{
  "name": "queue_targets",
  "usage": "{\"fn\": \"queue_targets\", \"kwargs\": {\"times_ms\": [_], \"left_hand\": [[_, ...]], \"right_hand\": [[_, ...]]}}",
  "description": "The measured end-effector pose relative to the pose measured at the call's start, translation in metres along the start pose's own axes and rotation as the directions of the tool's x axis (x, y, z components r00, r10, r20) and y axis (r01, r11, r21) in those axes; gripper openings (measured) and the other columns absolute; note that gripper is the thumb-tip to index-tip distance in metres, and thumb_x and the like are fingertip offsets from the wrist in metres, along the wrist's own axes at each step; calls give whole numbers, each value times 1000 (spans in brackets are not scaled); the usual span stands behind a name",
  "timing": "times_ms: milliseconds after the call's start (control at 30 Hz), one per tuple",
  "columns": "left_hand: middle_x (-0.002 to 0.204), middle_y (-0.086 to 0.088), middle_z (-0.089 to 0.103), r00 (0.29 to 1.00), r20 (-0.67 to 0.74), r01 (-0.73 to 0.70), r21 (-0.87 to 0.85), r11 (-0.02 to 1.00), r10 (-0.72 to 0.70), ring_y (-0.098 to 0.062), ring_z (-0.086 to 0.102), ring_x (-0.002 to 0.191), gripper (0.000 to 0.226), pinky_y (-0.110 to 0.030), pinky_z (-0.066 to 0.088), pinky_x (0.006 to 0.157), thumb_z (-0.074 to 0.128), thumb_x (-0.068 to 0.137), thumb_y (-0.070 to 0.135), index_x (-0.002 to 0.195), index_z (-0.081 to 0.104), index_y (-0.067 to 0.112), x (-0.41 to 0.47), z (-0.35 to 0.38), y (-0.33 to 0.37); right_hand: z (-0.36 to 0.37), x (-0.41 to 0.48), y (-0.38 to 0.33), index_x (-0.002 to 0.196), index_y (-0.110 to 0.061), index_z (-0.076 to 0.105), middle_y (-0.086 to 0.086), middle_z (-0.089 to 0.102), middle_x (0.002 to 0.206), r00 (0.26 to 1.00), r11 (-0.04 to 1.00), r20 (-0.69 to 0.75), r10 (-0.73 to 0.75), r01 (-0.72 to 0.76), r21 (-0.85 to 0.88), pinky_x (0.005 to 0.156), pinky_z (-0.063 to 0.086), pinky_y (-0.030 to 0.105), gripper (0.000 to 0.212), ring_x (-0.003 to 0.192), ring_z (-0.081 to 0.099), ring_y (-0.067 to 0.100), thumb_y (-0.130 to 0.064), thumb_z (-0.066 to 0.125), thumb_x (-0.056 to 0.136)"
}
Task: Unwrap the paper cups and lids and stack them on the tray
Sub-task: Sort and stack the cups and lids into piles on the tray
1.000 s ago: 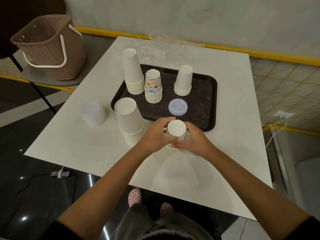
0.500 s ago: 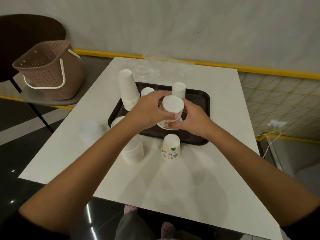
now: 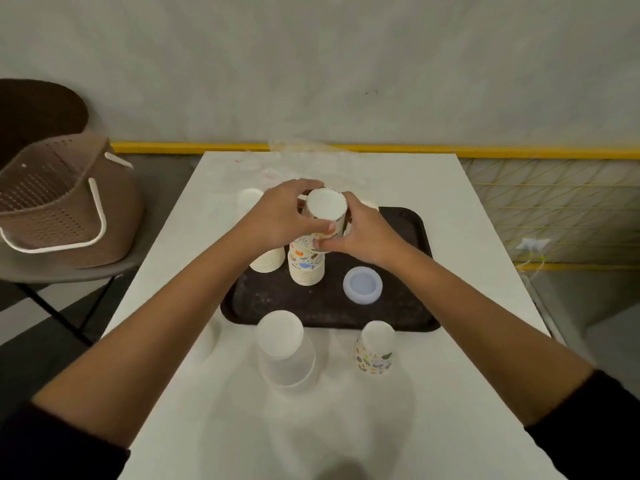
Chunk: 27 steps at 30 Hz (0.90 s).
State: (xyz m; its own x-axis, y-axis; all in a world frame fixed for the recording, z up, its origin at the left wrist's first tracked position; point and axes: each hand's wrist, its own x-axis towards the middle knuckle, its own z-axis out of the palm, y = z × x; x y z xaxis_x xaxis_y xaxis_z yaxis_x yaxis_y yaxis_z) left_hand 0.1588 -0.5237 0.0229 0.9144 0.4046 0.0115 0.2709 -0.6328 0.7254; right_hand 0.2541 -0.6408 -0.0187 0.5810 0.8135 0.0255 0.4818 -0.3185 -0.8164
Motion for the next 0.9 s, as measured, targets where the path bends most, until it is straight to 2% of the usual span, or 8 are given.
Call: {"fn": "queue_targets", "kwargs": {"times_ms": [100,267,400,633,700,833,900], "left_hand": [[135,-1,50,1000,15,5,-3,1000,-5,-15,53,116,70,-24,43,91,77,73,24,134,45,19,14,0,-23],[133,-6,52,998,55,35,-42,999,-32,-21,52,119,71,-39,44,102,78,72,21,135,43,13,29,6,-54],[135,-6,49,994,99,58,-46,997,-53,-21,51,120,74,-41,43,102,78,72,21,136,42,13,36,15,-71],[138,-8,45,986,143,85,-14,996,-82,-22,50,121,65,-35,42,103,70,81,19,137,39,14,37,17,-81],[140,-7,42,984,157,94,-20,995,-89,-21,48,123,63,-29,40,100,68,82,19,138,38,15,35,16,-81],[142,-5,40,988,130,90,-4,996,-89,-20,45,127,59,-22,36,93,64,86,21,138,38,19,27,10,-74],[141,-4,41,992,97,81,-4,997,-80,-20,45,127,55,-23,37,94,63,86,21,137,40,19,22,7,-67]], "right_hand": [[14,17,6,131,-14,38,4,55,128,999,999,-5,44,-44,-4,94,46,32,73,116,53,20,-22,79,72],[34,36,18,131,-13,39,4,55,126,994,994,0,107,-107,-11,89,44,25,71,115,53,19,-18,78,72],[48,45,32,129,-11,40,6,55,126,987,987,5,158,-158,-27,96,46,33,70,117,53,22,-16,79,71],[65,53,46,131,-12,37,6,54,129,971,970,40,237,-234,-62,99,45,36,72,119,51,23,-17,78,72],[68,53,49,132,-12,36,6,52,131,966,966,46,253,-249,-69,100,45,37,73,120,50,24,-17,78,73],[65,51,50,136,-13,31,6,47,137,963,966,81,257,-253,-59,104,43,38,78,125,47,24,-16,77,73],[59,47,49,139,-13,29,7,45,138,962,965,75,261,-258,-50,104,41,37,81,127,45,24,-16,77,74]]}}
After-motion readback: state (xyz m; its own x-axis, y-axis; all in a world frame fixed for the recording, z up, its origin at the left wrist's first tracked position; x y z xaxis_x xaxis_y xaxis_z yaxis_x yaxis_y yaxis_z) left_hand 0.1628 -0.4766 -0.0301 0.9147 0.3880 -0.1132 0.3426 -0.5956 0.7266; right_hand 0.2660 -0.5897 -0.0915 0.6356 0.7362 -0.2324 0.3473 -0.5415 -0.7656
